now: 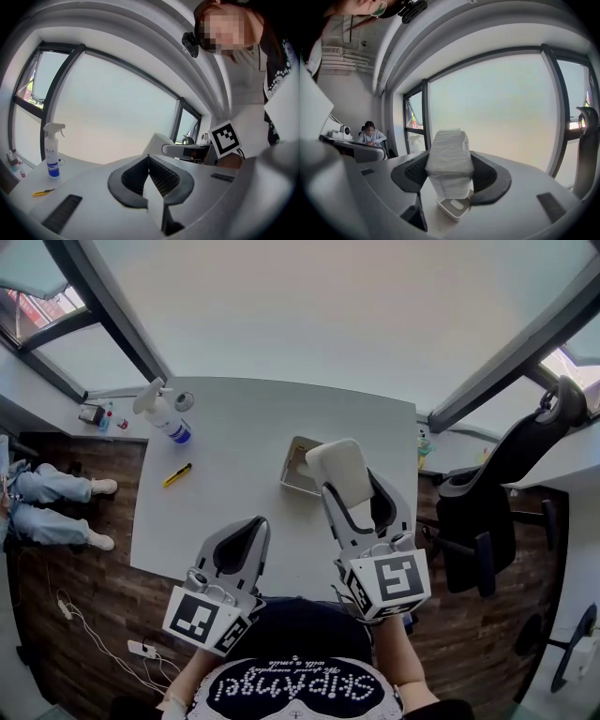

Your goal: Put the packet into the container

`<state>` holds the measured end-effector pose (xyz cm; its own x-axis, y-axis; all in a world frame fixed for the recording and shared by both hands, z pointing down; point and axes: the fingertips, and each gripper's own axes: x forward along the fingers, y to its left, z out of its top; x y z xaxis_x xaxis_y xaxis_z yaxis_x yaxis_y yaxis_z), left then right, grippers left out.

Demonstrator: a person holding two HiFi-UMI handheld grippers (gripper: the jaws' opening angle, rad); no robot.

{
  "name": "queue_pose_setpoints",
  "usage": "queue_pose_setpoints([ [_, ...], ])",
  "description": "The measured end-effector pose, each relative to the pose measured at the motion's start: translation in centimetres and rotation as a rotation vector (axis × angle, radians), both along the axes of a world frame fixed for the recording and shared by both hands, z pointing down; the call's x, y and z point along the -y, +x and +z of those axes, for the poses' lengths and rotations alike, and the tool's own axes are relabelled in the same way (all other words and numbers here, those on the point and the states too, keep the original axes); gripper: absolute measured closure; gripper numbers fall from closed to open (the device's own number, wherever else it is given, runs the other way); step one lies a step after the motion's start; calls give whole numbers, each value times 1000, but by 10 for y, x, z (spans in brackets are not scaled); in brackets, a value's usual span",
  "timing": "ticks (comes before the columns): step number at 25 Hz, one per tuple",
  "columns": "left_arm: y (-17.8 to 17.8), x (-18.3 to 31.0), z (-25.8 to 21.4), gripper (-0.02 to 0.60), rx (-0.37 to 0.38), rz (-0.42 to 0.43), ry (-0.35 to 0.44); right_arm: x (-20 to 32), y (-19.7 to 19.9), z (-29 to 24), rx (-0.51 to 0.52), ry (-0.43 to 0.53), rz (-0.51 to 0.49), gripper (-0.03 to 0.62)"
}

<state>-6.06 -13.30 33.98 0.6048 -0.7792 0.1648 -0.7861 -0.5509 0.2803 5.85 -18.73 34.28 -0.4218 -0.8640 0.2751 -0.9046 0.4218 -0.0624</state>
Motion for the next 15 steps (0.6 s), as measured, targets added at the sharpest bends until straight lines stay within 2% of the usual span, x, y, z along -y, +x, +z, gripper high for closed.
queue_pose_setpoints([
  [15,-9,13,10,572,8,-59,-39,41,-4,45,-36,-75,-24,335],
])
